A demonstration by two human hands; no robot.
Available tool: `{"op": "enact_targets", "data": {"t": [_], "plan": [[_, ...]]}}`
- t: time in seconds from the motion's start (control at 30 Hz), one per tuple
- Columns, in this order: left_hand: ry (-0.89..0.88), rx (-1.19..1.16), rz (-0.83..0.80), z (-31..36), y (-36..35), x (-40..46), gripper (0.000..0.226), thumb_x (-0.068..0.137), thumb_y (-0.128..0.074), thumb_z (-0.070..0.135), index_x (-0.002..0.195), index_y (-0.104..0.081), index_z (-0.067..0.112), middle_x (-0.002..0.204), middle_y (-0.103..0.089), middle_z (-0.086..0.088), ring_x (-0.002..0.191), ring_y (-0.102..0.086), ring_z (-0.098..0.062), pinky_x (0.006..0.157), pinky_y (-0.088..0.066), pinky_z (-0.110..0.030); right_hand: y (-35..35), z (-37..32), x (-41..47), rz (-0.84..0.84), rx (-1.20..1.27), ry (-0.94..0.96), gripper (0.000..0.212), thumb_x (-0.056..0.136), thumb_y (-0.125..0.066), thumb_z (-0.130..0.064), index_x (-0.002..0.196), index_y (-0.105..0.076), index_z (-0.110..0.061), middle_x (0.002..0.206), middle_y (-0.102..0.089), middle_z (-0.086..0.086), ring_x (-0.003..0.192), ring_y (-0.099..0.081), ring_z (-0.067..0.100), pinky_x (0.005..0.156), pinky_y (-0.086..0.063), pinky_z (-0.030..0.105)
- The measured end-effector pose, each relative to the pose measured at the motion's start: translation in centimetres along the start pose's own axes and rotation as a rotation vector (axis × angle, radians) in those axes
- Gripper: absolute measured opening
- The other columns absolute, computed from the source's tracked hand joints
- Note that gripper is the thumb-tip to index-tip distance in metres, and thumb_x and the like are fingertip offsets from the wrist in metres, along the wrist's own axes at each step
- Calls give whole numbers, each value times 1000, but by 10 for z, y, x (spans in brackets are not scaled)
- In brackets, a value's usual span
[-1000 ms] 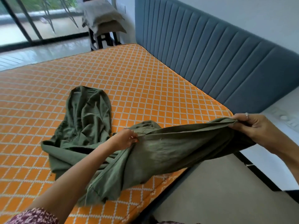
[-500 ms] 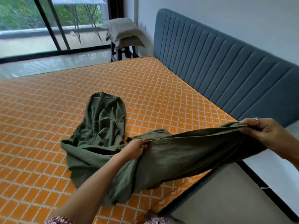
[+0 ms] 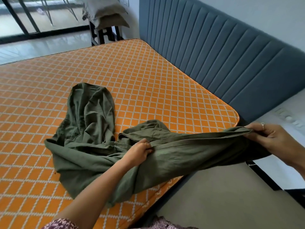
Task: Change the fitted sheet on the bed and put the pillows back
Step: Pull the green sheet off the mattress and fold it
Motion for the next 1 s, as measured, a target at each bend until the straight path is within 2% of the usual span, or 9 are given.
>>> {"op": "enact_targets", "data": {"t": [0.17, 0.33, 0.57, 0.73, 0.8, 0.83, 0.87, 0.93, 1.0], "plan": [[-34, 53, -279, 0, -17, 27, 22, 95, -56, 17, 111, -66, 5, 153, -29, 1, 137, -34, -21, 111, -31, -38, 0, 3, -4, -8, -6, -15, 63, 42, -68, -86, 81, -76, -38, 82, -74, -3, 76, -69, 8, 71, -53, 14], [-60, 50, -312, 3, -26, 33, 21, 93, -59, 16, 108, -67, 4, 135, -42, -9, 128, -41, -26, 107, -33, -33, 2, 13, -3, -1, -29, -20, 61, 44, -68, -85, 82, -76, -38, 82, -74, -4, 77, -69, 8, 71, -53, 13], [-151, 63, -54, 3, 8, 17, 14, 92, -59, 13, 91, -67, 1, 108, -52, -11, 102, -49, -27, 88, -35, -27, 6, 8, 8, 41, -75, -56, 62, 38, -64, -90, 80, -74, -45, 81, -73, -12, 80, -67, 4, 68, -51, 9], [-118, -34, 41, -3, 56, 2, 13, 94, -53, 4, 87, -63, 1, 83, -46, 8, 84, -49, -15, 78, -35, -23, 7, -12, 17, 108, -130, 14, 51, 48, -60, -89, 81, -71, -52, 82, -70, -21, 79, -64, -4, 68, -47, 4], [-83, -47, 148, -4, 90, -3, 12, 92, -55, 2, 84, -64, 2, 76, -43, 16, 81, -48, -9, 70, -32, -16, 4, -29, 30, 143, -150, 85, 14, 74, -66, -64, 81, -71, -53, 78, -69, -24, 75, -62, -7, 70, -44, 3], [-73, -53, 222, -3, 113, -5, 11, 90, -58, 0, 82, -64, -1, 73, -44, 16, 74, -48, -5, 67, -32, -16, 5, -36, 41, 167, -171, 145, 13, 85, -67, -39, 80, -71, -50, 76, -68, -26, 73, -60, -9, 71, -42, 2], [-47, -57, 302, -2, 144, -9, 10, 88, -60, -3, 79, -65, -3, 70, -45, 15, 66, -46, -1, 64, -32, -15, 7, -45, 56, 215, -232, 201, 29, 89, -65, -19, 79, -72, -46, 74, -67, -27, 71, -58, -13, 71, -40, 2], [-19, -18, 456, 6, 219, -18, 10, 85, -59, -7, 80, -67, -3, 64, -50, 7, 61, -46, 0, 60, -34, -12, 12, -76, 88, 299, -286, 298, 26, 91, -61, -7, 88, -73, -29, 77, -71, -18, 70, -54, -20, 69, -37, 1], [-57, 109, 622, 34, 313, -39, 11, 83, -57, -6, 84, -68, -4, 69, -60, -16, 69, -52, -15, 61, -33, -16, 19, -132, 115, 391, -327, 431, 14, 93, -60, -11, 99, -71, -6, 92, -72, 10, 74, -55, -14, 64, -35, 7]]}}
Point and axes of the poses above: each hand's wrist, its own x-axis towards the middle knuckle, its own y-axis out of the back of the hand, z = x × y, the point moved 6 cm from there along x, towards the middle knuckle
